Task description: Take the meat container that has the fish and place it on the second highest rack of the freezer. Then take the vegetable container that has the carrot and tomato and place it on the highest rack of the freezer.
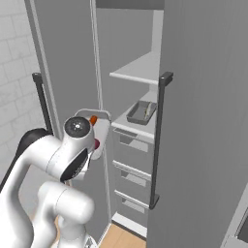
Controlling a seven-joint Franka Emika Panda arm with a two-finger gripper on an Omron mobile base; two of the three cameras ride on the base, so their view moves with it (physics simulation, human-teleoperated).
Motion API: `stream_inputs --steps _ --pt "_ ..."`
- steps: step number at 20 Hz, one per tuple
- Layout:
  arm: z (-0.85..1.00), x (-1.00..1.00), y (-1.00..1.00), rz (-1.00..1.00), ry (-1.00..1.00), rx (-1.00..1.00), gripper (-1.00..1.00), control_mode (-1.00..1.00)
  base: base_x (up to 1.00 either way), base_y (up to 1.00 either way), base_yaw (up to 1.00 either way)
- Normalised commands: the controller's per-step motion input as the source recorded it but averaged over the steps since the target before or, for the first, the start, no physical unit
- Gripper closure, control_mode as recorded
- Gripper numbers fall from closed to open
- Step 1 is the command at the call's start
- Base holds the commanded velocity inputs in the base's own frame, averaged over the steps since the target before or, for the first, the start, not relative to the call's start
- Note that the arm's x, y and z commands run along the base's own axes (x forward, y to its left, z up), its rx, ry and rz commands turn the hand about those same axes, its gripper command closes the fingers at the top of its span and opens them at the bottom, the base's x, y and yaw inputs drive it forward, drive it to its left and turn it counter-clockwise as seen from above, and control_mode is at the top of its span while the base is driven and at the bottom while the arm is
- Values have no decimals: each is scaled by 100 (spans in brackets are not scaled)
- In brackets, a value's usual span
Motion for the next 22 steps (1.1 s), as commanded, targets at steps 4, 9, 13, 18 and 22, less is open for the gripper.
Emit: stream_inputs --steps 4,9,13,18,22 --pt "54 20 -71 -8 0 8 100 -100 0 0 0" --pt "67 53 -46 -5 0 3 100 -100 0 0 0" --pt "72 75 -1 -6 0 0 100 -100 0 0 0" --pt "67 80 0 -8 0 -2 100 -100 0 0 0" --pt "24 86 -8 -12 0 0 100 -100 0 0 0"
